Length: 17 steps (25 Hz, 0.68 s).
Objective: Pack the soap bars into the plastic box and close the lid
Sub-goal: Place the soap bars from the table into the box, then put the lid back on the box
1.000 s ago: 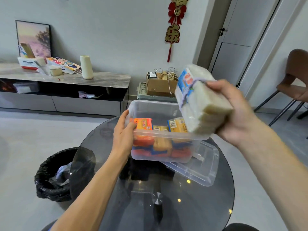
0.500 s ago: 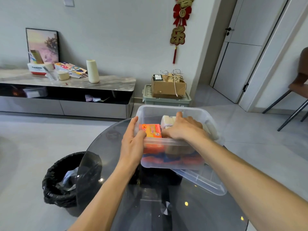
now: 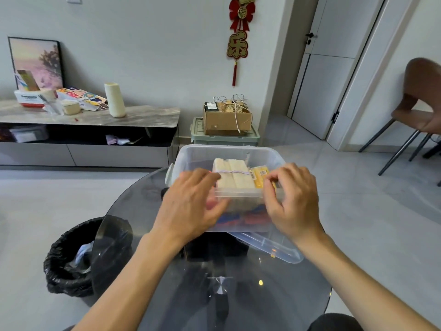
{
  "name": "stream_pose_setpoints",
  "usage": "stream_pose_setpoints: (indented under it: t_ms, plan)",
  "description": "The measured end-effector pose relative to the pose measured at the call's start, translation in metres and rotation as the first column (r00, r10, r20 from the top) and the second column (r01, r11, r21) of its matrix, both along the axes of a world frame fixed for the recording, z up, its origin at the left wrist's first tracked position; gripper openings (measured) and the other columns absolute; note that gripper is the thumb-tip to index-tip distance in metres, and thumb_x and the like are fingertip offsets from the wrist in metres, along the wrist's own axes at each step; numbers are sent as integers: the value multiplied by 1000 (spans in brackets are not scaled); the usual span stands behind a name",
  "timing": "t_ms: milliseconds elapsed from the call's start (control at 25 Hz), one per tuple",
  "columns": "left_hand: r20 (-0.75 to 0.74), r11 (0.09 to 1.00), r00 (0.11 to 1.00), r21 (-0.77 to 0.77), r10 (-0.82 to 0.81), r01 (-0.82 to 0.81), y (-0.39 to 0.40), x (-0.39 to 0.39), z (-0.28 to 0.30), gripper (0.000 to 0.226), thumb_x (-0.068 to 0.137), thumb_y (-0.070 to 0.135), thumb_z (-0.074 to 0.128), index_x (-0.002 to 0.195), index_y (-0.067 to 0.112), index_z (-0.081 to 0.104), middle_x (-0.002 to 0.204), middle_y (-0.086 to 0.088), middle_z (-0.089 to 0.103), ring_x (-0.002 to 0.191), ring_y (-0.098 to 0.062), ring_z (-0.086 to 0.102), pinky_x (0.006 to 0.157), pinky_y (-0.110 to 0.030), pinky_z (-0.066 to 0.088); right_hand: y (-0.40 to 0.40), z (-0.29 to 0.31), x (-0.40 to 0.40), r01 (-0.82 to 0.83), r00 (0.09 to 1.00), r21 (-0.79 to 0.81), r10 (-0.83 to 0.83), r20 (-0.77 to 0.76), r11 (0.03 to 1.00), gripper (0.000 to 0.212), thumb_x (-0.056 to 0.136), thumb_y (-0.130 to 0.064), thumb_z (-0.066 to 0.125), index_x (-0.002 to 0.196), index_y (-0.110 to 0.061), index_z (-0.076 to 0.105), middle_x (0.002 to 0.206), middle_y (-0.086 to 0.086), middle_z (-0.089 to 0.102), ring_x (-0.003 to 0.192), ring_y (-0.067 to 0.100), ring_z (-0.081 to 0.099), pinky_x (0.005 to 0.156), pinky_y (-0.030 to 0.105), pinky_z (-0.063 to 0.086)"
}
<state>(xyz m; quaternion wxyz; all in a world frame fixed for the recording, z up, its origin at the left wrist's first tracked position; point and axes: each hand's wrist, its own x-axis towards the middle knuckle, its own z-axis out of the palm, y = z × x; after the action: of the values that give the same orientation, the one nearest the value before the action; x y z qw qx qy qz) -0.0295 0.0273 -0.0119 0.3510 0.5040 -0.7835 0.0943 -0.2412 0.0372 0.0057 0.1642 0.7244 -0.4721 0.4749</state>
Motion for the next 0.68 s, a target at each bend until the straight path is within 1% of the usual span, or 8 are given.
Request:
stream_pose_setpoints:
  t_ms: [40, 120, 160, 240, 320, 360, 520, 680]
  plan:
    - [117, 999, 993, 36, -12, 7, 0, -7, -4, 47, 78, 55, 56, 106, 18, 65, 96, -1, 69, 86, -26, 63, 75, -39, 48, 19, -10, -6, -109, 991, -12, 108, -80, 994, 12, 83, -11, 59, 71, -8, 60, 72, 5, 58, 66, 25, 48, 61, 35, 37]
    - [224, 999, 974, 22, 28, -34, -7, -16, -10, 43, 74, 55, 62, 94, 17, 63, 80, -1, 67, 75, -29, 62, 68, -39, 46, 42, -35, -11, -227, 911, 129, 257, -323, 965, 12, 79, -12, 60, 67, -9, 59, 64, 4, 54, 58, 24, 47, 53, 32, 39]
    - [201, 999, 978, 13, 46, -49, -10, -17, -10, 39, 73, 52, 67, 87, 16, 61, 75, -1, 66, 71, -30, 61, 66, -38, 43, 45, -50, -11, -186, 856, 255, 284, -431, 949, 11, 79, -18, 59, 70, -11, 60, 65, 4, 56, 59, 24, 51, 53, 33, 43]
    - [84, 997, 994, -18, 70, -68, -14, -15, -12, 34, 72, 46, 73, 76, 17, 57, 68, 0, 64, 67, -29, 58, 64, -34, 33, 37, -70, -12, 109, 812, 511, 219, -540, 853, 19, 85, -29, 53, 90, -14, 62, 88, 5, 65, 84, 28, 61, 67, 37, 51]
    - [-36, 994, 994, -3, 105, -105, -15, -12, -12, 35, 71, 43, 77, 69, 20, 51, 64, 1, 62, 65, -27, 56, 64, -29, 19, 23, -82, -25, 306, 831, 633, 124, -542, 711, 31, 91, -34, 52, 115, -15, 53, 116, 6, 61, 109, 29, 55, 80, 38, 47]
    - [-87, 992, 988, 8, 126, -126, -15, -11, -11, 35, 71, 43, 78, 68, 23, 49, 64, 3, 61, 65, -26, 56, 64, -29, 16, 18, -85, -32, 333, 847, 673, 103, -521, 660, 34, 91, -34, 54, 119, -16, 50, 123, 4, 58, 114, 27, 52, 80, 36, 46]
    - [-250, 963, 930, 65, 270, -262, -16, -2, -5, 30, 71, 40, 81, 71, 21, 58, 64, 0, 61, 65, -26, 54, 67, -29, 19, 12, -85, -38, 315, 875, 692, 85, -477, 650, 24, 92, -31, 58, 111, -17, 53, 119, 1, 58, 109, 25, 55, 73, 31, 39]
    - [-231, 939, 910, 84, 345, -335, -15, 13, -7, 29, 71, 40, 82, 77, 17, 67, 72, -5, 68, 66, -20, 43, 70, -29, 19, 15, -85, -38, 419, 861, 650, -51, -506, 633, 20, 88, -15, 58, 107, -11, 56, 112, 7, 62, 100, 27, 62, 68, 30, 38]
